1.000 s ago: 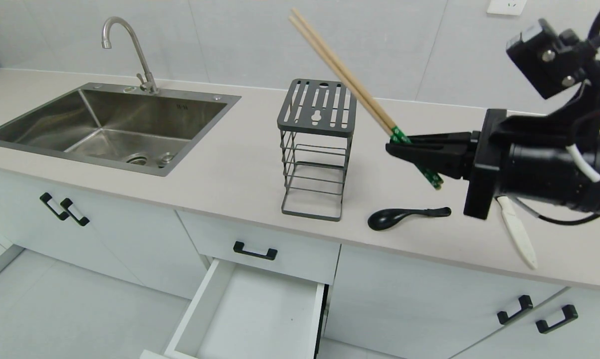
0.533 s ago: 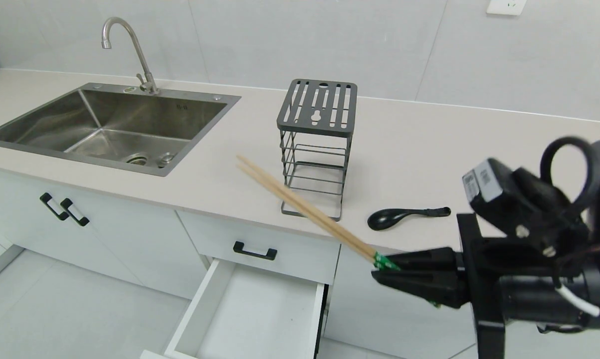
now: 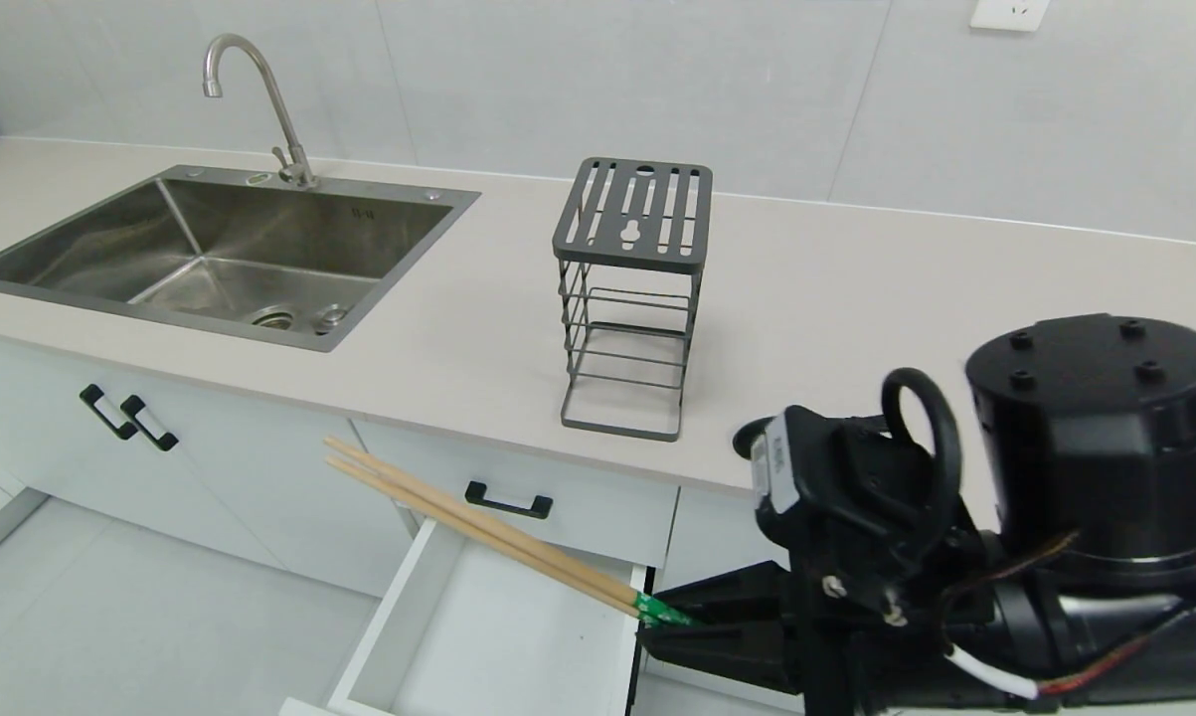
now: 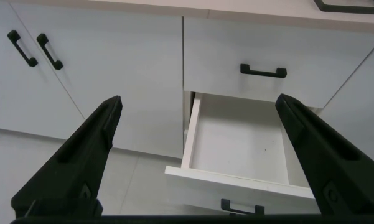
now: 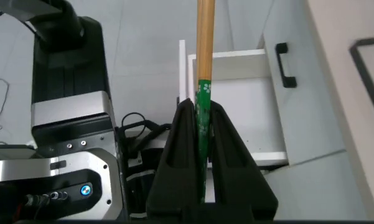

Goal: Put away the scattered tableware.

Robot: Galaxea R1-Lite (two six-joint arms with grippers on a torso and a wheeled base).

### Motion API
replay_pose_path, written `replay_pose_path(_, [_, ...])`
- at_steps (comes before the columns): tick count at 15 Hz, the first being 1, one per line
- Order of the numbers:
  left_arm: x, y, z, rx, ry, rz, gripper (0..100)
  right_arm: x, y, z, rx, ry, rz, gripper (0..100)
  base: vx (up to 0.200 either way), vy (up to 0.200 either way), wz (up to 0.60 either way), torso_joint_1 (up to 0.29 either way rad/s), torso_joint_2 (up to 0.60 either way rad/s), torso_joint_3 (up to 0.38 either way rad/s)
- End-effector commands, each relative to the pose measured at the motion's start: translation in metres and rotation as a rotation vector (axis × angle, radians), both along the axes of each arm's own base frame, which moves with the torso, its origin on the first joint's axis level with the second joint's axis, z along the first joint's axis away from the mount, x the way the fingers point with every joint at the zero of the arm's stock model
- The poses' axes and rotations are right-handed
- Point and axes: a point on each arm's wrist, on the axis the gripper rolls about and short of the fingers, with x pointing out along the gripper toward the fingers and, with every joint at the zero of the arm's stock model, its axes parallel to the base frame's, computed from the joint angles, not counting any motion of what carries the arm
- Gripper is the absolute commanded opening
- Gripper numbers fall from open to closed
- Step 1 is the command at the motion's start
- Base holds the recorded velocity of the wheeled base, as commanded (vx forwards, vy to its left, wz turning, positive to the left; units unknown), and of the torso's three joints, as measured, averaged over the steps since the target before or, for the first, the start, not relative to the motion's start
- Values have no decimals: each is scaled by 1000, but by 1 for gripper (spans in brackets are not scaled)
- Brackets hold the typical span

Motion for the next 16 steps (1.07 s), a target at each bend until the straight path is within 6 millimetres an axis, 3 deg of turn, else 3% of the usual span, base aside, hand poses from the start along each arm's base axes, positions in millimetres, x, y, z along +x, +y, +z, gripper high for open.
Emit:
replay_pose_path(1, [0,0,0,0,2,0,100,12,20,-13,-30,35,12,0,0,0,0,0,0,0])
replay_pose_path(4, [0,0,0,0,2,-1,100,26,29,-38,37,102,144,0,0,0,0,0,0,0])
replay_pose_path(6, [0,0,0,0,2,0,100,30,34,-42,47,111,162,0,0,0,0,0,0,0])
replay_pose_path(10, [0,0,0,0,2,0,100,31,36,-36,5,102,125,0,0,0,0,0,0,0])
replay_pose_path(14, [0,0,0,0,2,0,100,28,40,-22,-82,-143,-47,0,0,0,0,0,0,0])
replay_pose_path(16, [0,0,0,0,0,-1,100,31,41,-14,-127,-176,-37,0,0,0,0,0,0,0])
